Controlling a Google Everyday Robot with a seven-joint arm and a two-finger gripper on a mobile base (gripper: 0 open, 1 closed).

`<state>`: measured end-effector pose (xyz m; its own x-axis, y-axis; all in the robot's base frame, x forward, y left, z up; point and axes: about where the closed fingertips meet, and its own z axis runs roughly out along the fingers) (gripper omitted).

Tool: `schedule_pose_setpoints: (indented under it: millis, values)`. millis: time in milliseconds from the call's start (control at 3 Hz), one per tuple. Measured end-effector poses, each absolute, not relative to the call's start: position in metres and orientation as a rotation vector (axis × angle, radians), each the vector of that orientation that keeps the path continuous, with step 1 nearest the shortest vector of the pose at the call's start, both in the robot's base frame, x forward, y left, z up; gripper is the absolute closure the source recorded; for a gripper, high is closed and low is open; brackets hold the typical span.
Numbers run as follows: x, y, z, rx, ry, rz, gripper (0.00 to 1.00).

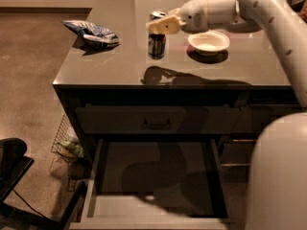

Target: Pick redbull can from middle drawer and place on counter

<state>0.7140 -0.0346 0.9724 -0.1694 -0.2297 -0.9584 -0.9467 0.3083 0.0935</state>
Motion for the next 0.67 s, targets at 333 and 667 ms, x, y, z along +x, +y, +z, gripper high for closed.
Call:
schedule_pose_setpoints:
  millis: [333, 667]
  values:
    - [0.766, 0.002, 0.963, -1.065, 1.663, 0.881, 1.00]
    - [0.798, 0.024, 0.932, -1.024, 1.678, 0.891, 1.00]
